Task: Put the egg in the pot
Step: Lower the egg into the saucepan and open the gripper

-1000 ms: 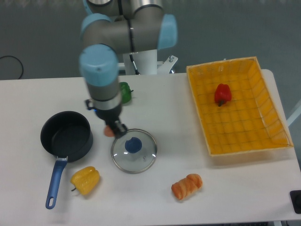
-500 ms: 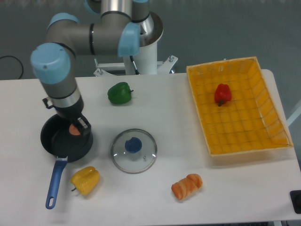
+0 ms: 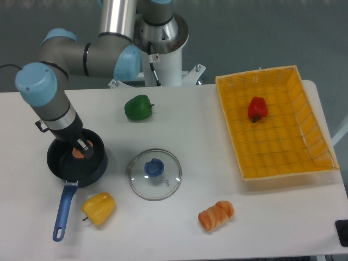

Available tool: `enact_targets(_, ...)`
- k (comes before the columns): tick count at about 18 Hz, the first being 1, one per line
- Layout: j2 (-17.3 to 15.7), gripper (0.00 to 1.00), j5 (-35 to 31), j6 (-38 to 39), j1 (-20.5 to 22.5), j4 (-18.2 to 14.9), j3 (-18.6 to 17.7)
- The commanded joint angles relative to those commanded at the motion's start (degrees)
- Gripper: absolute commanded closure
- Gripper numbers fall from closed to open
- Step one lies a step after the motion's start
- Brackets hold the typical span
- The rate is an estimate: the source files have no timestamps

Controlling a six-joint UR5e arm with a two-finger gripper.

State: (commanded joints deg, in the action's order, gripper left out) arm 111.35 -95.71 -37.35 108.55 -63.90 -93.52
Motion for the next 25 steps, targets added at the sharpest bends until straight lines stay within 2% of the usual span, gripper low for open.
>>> enact_targets(8, 4.48, 0.59, -3.34, 2.64, -2.29, 3.6, -1.23)
enact_targets(13, 6.5, 0.59, -3.7, 2.64, -2.46, 4.66, -1.32)
enact_targets(25, 7.91, 0.59, -3.7, 2.9, -3.96, 5.89, -1.32)
